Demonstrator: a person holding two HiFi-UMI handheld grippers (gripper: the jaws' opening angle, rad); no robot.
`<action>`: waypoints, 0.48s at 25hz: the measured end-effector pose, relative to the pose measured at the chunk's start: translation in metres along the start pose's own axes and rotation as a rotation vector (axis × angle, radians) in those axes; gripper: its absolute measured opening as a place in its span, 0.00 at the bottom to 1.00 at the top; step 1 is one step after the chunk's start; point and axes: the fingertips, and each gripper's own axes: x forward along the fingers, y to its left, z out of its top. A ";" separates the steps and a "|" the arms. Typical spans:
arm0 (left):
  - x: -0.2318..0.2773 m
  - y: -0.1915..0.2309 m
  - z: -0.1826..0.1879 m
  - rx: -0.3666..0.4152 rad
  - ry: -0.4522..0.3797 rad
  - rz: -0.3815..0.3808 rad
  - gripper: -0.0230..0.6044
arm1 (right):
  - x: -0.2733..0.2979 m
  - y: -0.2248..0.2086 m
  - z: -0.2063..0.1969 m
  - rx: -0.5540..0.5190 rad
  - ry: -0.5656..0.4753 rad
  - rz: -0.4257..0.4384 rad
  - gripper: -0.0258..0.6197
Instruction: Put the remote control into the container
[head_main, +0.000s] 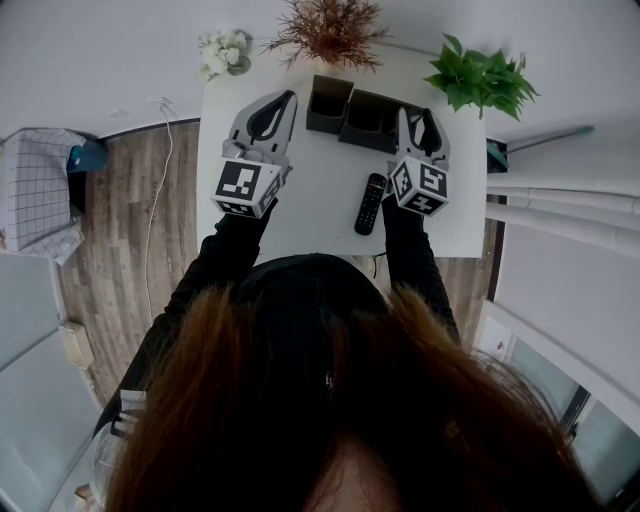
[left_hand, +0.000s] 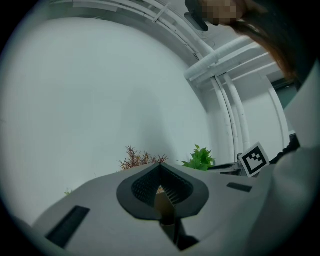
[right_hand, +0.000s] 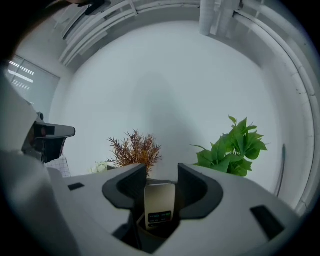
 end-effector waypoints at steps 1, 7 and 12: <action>-0.001 0.000 0.001 0.000 -0.002 0.001 0.05 | -0.001 0.001 0.006 -0.007 -0.013 0.001 0.36; -0.004 0.002 0.005 -0.002 -0.017 0.006 0.05 | -0.008 0.003 0.039 -0.051 -0.084 0.005 0.08; -0.007 0.004 0.008 0.000 -0.032 0.011 0.05 | -0.019 0.008 0.058 -0.074 -0.125 0.019 0.07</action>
